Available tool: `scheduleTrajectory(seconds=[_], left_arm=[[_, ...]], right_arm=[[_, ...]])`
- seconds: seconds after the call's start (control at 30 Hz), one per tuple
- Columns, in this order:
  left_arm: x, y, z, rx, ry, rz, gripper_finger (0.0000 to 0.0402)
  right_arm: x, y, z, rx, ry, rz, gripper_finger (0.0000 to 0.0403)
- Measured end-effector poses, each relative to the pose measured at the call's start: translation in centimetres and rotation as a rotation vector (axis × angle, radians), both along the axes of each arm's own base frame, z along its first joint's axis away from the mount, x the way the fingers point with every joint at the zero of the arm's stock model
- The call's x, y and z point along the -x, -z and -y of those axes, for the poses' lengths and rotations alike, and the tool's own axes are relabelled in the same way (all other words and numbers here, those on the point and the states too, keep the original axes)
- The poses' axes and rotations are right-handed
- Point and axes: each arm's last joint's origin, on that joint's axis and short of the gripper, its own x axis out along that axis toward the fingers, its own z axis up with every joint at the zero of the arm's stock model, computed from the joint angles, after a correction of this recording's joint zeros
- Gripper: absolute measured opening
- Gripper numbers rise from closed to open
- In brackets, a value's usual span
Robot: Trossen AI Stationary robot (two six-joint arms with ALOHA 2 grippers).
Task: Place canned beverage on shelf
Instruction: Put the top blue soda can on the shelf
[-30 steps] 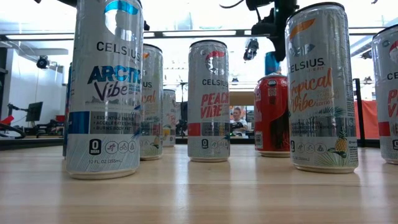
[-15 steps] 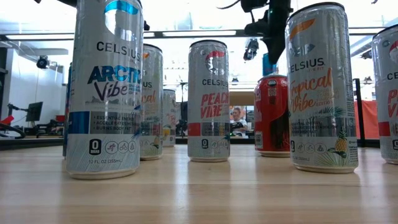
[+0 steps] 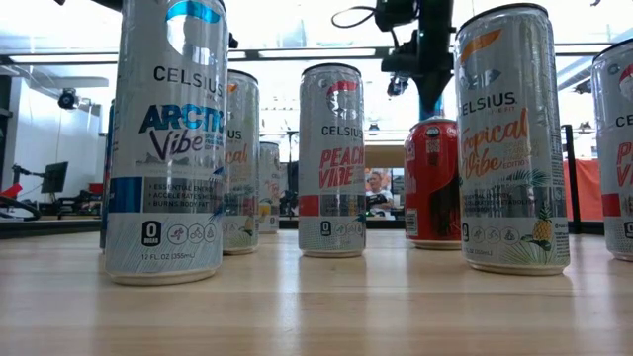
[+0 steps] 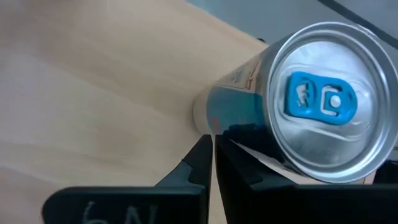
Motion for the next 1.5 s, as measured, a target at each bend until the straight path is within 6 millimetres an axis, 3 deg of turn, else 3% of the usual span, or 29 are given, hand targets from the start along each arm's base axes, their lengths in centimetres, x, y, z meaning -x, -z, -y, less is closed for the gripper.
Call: scheduleTrajectory(seconds=[0.37,0.73,1.5], left_arm=[[0.0,0.0,0.0,0.000,0.000,0.000,0.0326],[0.0,0.0,0.0,-0.004,0.001,0.000,0.0326],[0.0,0.0,0.0,-0.003,0.001,0.001,0.0326]], right_arm=[[0.6,0.0,1.2,0.037,0.063,-0.005,0.0011],[-0.5,-0.1,1.2,0.072,0.024,0.055,0.0011],[0.2,0.8,3.4,0.135,0.086,-0.049,0.0011]])
